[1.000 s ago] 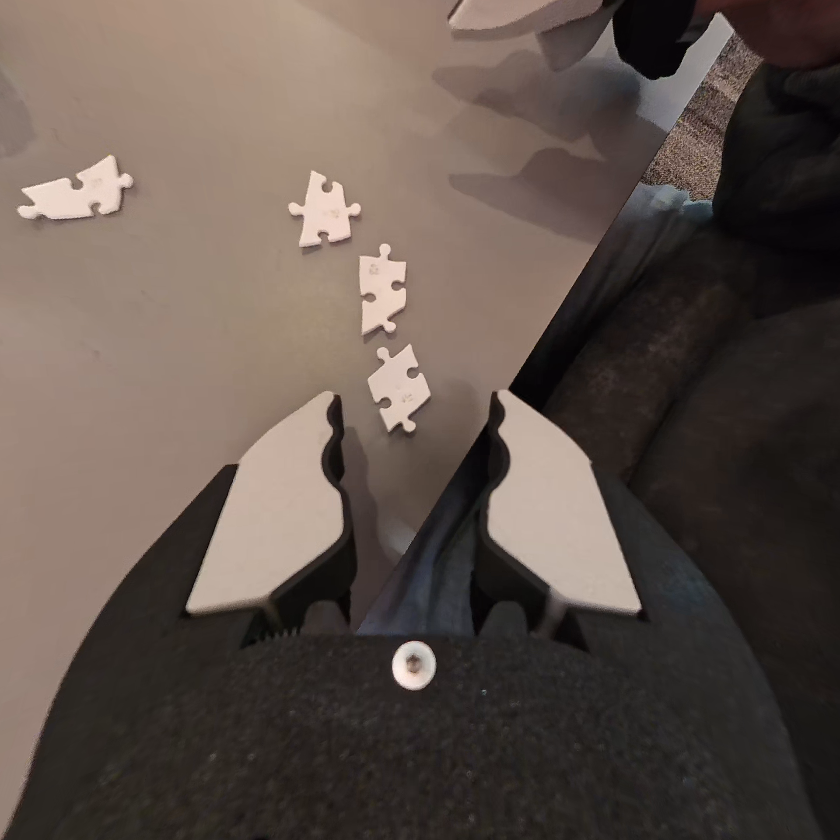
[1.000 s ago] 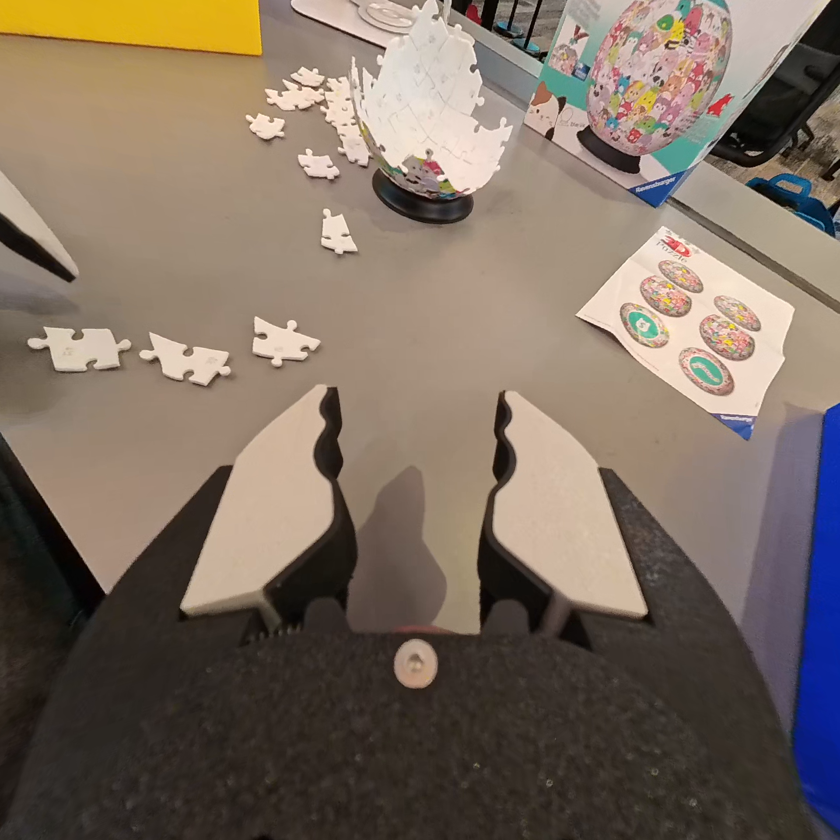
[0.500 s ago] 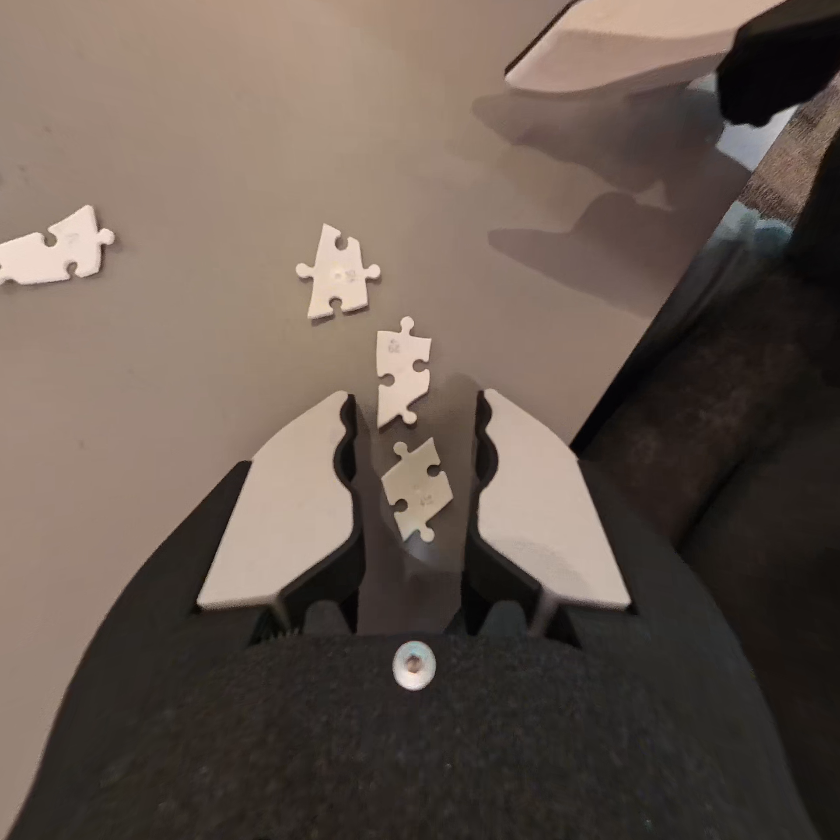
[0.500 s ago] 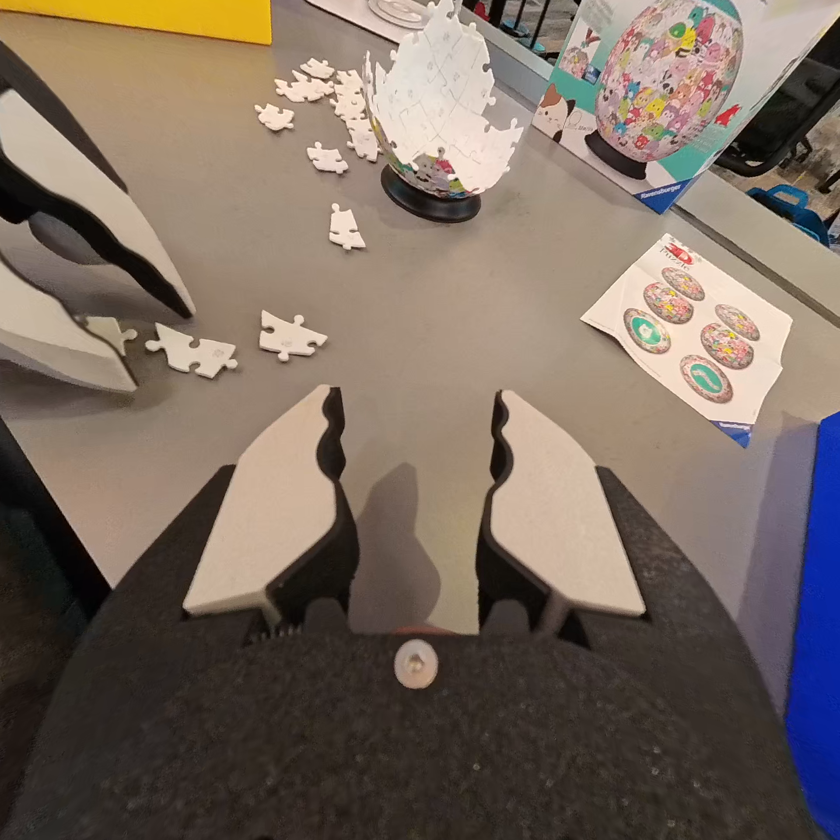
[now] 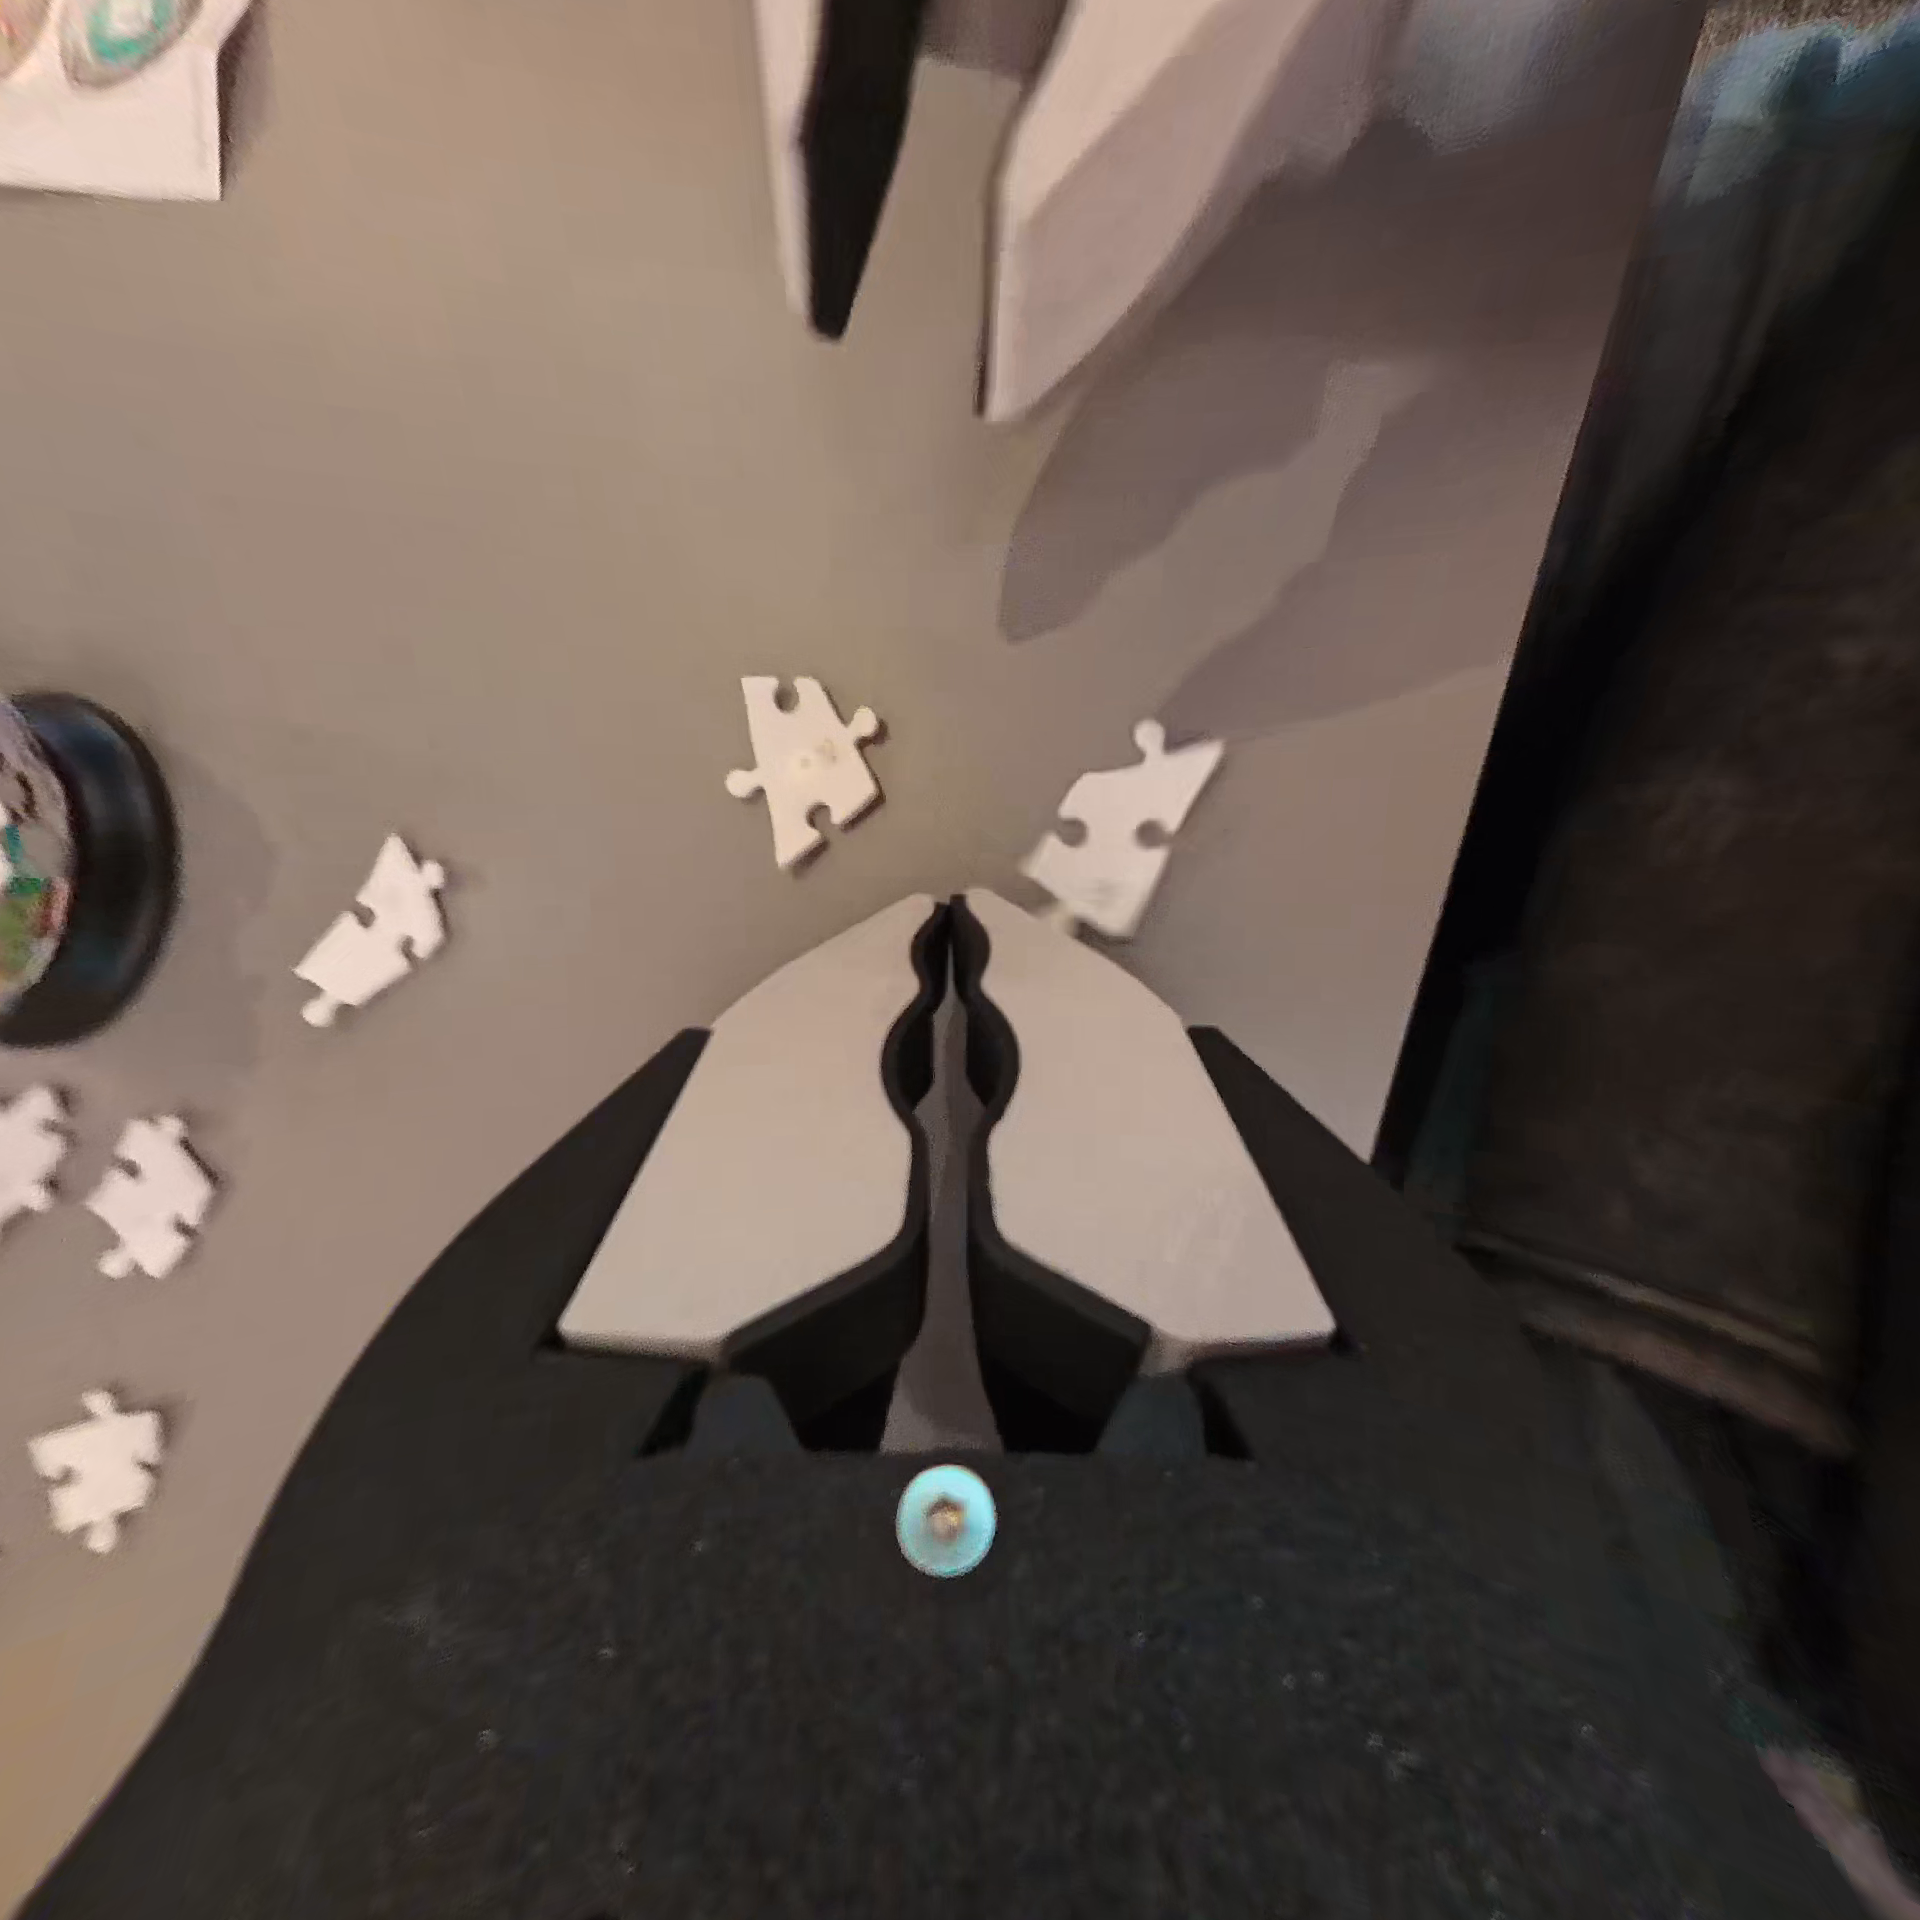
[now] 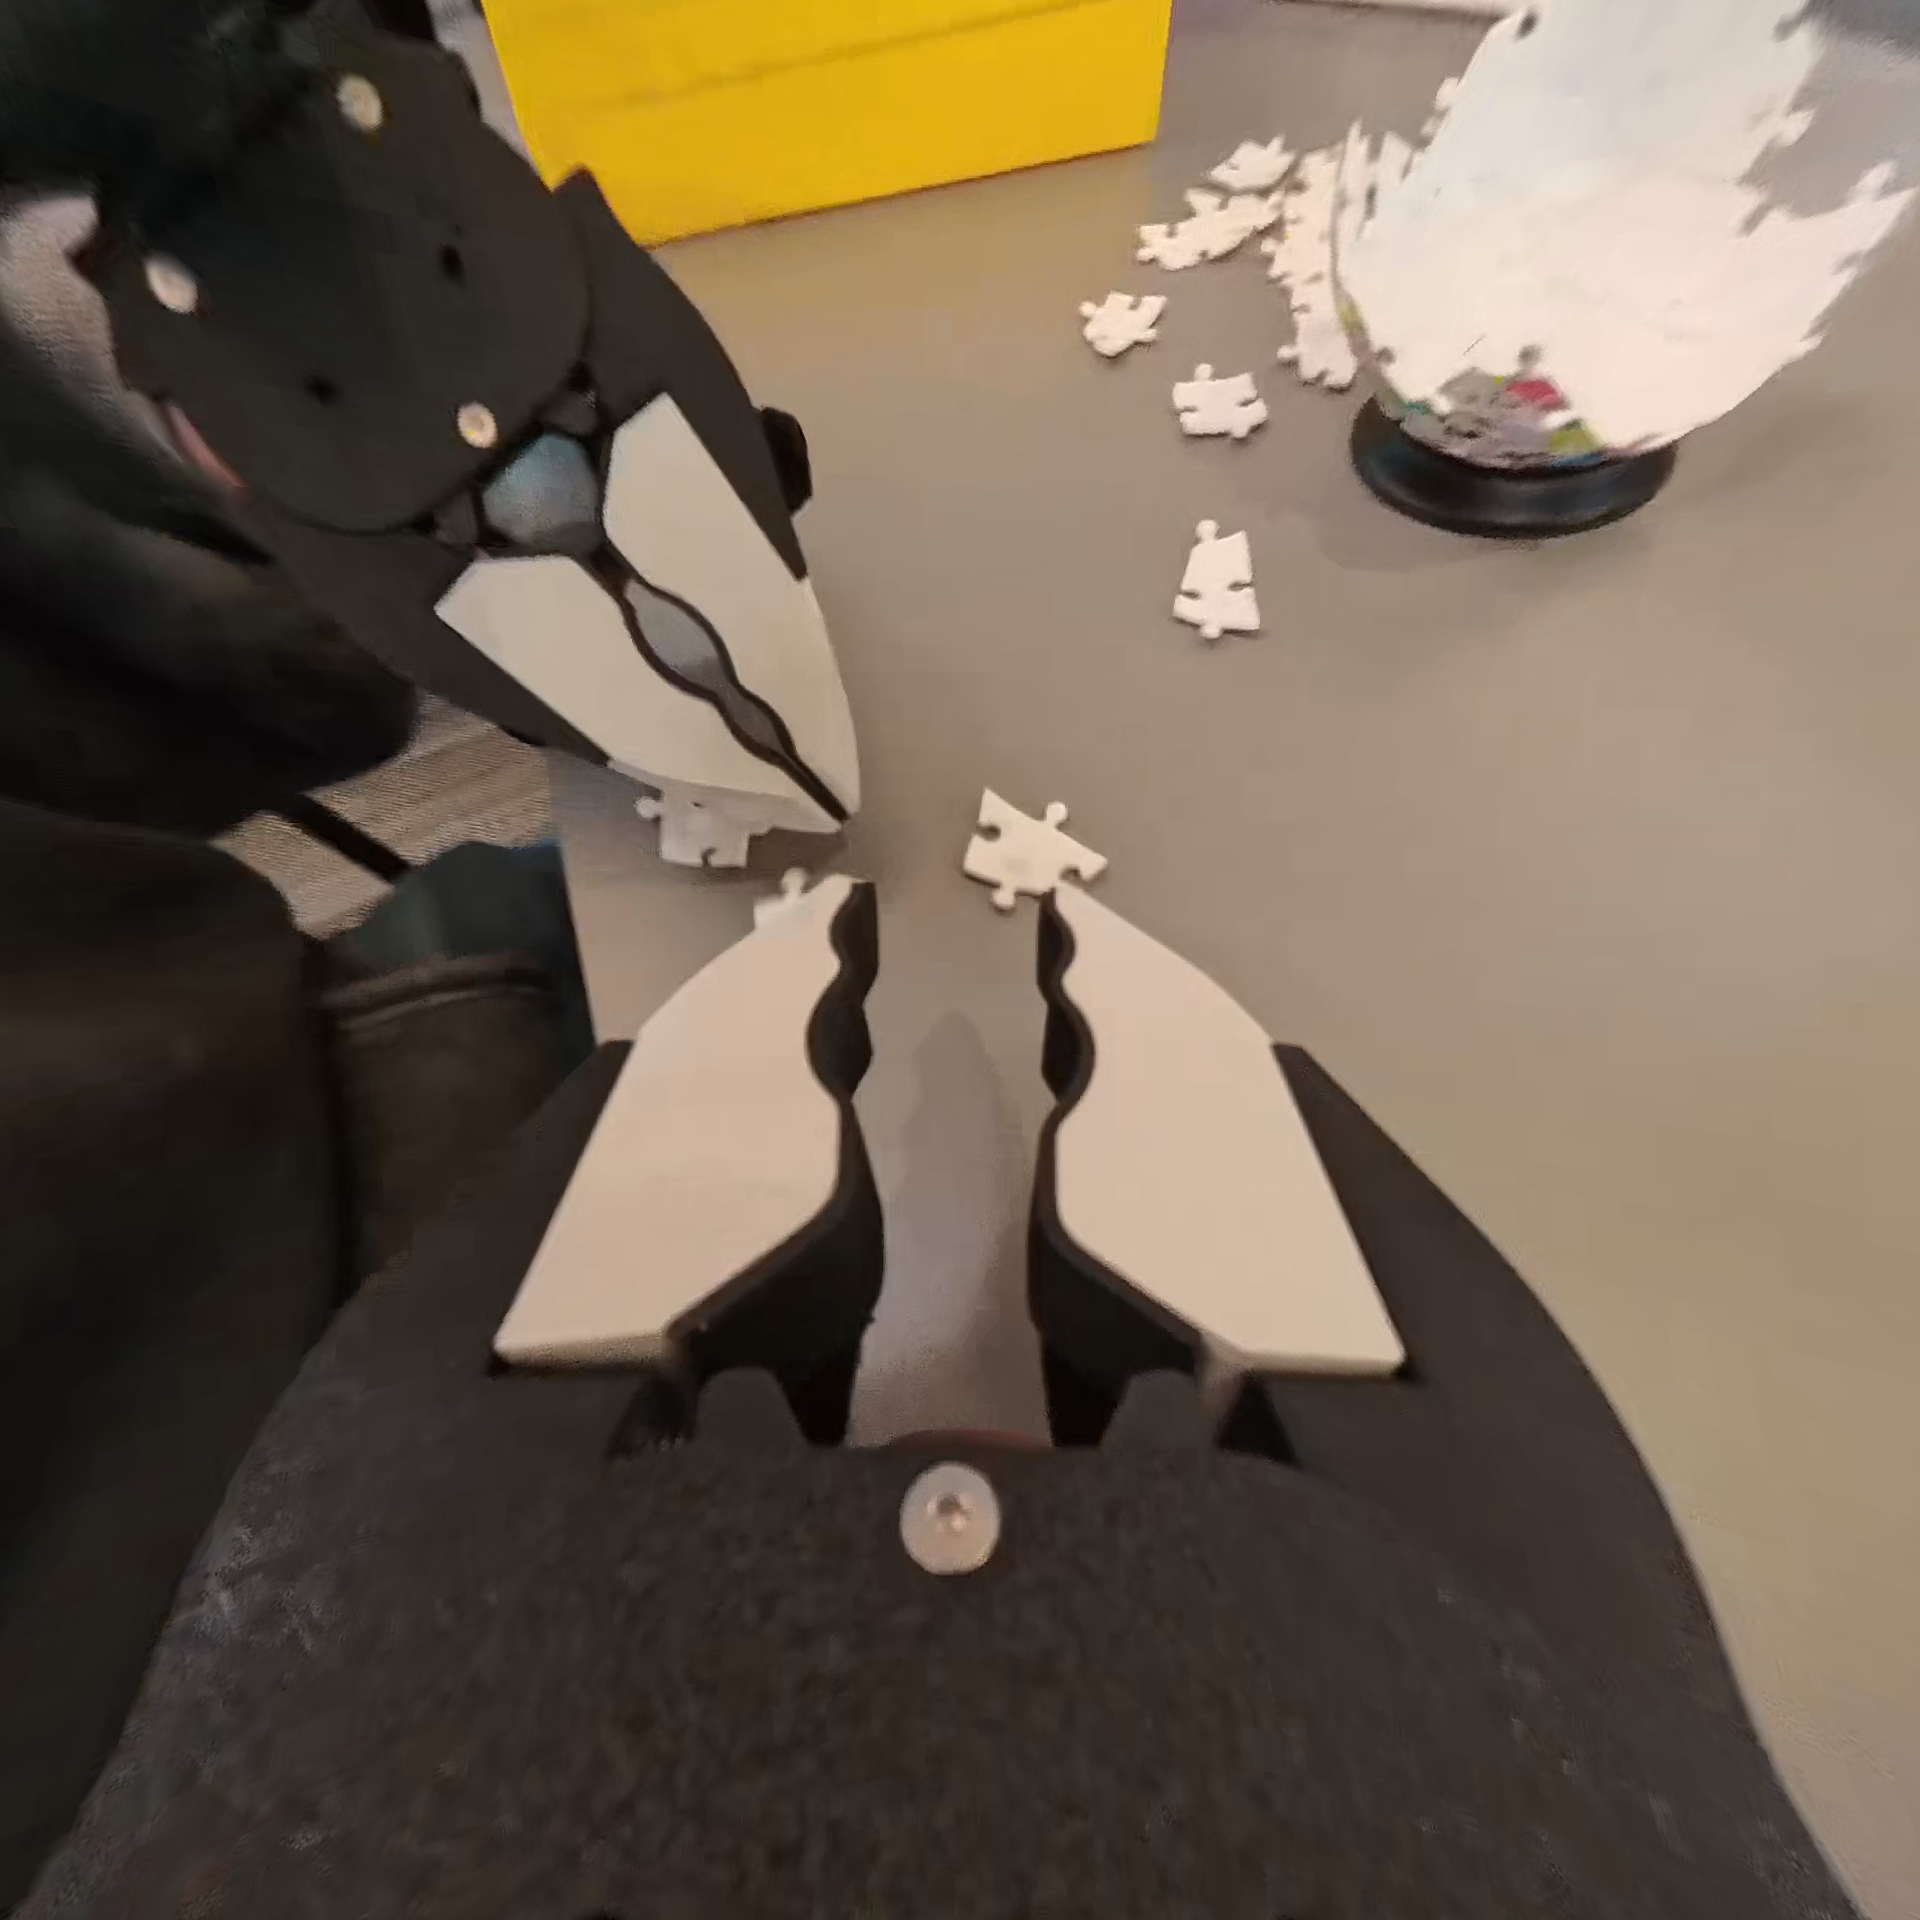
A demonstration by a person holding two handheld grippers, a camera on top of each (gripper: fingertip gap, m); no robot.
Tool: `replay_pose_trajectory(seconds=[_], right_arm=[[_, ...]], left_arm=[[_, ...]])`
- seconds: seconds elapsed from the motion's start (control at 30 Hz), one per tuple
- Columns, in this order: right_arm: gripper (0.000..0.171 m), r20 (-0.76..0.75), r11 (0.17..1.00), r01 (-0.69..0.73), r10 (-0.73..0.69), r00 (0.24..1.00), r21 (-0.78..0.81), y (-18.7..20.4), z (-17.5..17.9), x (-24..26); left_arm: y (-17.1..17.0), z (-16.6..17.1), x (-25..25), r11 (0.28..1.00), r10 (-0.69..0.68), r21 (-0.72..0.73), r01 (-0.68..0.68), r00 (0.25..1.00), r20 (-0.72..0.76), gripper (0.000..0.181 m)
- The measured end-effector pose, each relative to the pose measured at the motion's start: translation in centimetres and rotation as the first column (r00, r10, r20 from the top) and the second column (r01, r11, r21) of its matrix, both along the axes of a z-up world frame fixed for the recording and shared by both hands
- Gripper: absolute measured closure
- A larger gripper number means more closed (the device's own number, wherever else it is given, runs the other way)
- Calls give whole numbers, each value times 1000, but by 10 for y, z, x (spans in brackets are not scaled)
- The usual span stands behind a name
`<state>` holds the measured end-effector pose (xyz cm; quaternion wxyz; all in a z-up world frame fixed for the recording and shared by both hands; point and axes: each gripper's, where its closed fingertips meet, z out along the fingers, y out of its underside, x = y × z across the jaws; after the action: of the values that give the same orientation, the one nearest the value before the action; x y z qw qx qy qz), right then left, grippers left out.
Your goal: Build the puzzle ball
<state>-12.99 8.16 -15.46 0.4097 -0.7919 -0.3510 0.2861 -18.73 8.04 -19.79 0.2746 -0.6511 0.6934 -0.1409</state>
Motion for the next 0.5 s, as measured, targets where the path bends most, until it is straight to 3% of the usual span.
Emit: replay_pose_trajectory(seconds=[0.13, 0.2, 0.3, 0.5], right_arm=[[139, -73, 941, -223, 211, 975, -257, -16, -8, -18], [137, -27, 927, -293, 296, 955, -235, -30, -12, -27], [138, 134, 970, -232, 241, 961, -79, -29, -26, -34], [133, 210, 969, -214, 236, 949, -125, -42, -45, -42]], left_arm=[[13, 3, -5, 1000, -10, 26, 11, 999, -42, 181], [7, 13, -5, 1000, 7, -21, -7, 1000, 17, 181], [-4, 19, -13, 996, 62, -75, -57, 995, 73, 168], [-31, 15, -20, 975, 156, -181, -129, 977, 144, 161]])
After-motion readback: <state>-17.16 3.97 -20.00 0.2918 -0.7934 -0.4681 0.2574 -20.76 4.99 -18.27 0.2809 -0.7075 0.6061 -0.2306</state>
